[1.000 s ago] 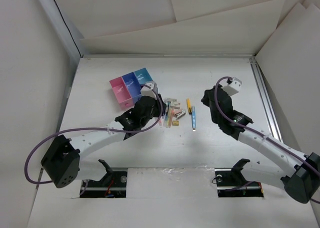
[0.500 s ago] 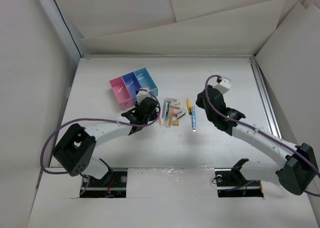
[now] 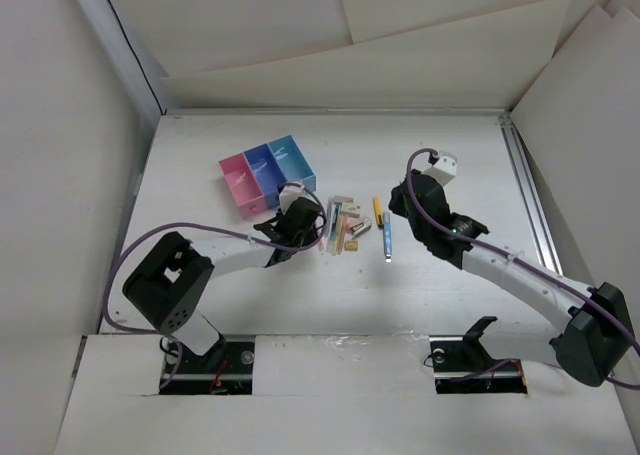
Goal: Sort the stationery into containers
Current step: Pick up the pen from the center of the board.
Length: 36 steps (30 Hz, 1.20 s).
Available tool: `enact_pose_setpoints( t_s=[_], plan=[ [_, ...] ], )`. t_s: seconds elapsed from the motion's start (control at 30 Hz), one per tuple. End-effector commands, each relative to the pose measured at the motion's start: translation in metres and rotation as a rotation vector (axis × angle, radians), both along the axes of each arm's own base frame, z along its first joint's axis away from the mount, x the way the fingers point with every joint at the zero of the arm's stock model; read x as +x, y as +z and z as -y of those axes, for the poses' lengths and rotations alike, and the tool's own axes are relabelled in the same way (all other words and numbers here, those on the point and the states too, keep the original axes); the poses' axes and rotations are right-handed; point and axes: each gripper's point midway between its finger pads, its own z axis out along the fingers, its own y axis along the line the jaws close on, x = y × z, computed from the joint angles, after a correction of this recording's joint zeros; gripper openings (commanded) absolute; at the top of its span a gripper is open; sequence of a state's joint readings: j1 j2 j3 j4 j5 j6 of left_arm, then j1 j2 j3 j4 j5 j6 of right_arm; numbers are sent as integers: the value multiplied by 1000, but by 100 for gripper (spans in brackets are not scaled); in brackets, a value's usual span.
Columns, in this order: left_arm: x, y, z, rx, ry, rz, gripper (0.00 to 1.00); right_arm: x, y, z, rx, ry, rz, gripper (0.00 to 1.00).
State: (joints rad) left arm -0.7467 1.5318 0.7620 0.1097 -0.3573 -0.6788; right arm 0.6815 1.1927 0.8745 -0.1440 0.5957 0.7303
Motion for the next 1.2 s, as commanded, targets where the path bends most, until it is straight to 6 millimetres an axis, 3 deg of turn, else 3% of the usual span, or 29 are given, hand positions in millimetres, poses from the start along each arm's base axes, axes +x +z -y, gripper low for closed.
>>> enact_pose_setpoints(
  t_s=[0.0, 0.37, 0.43, 0.57, 0.67, 0.77, 0.83, 1.0, 1.17],
  plan=[
    [7, -3, 9, -3, -6, 1, 28, 5, 24, -8, 27, 21, 49, 15],
    [11, -12, 14, -4, -13, -8, 23, 4, 20, -13, 16, 42, 40, 12],
    [11, -2, 15, -25, -13, 16, 17, 4, 20, -13, 16, 42, 40, 12],
    [8, 9, 10, -56, -1, 49, 17, 4, 20, -13, 16, 42, 40, 12],
    [12, 22, 15, -88, -8, 75, 23, 6, 21, -15, 16, 42, 40, 12],
    [12, 22, 16, -88, -8, 75, 26, 6, 21, -15, 16, 42, 40, 12],
    [17, 21, 20, -79, -13, 74, 27, 6, 21, -15, 16, 42, 40, 12],
    [22, -8, 16, 9, 13, 17, 26, 6, 21, -14, 7, 45, 41, 11],
    [23, -14, 15, 22, 19, 13, 23, 6, 21, -14, 7, 45, 41, 11]
  ],
)
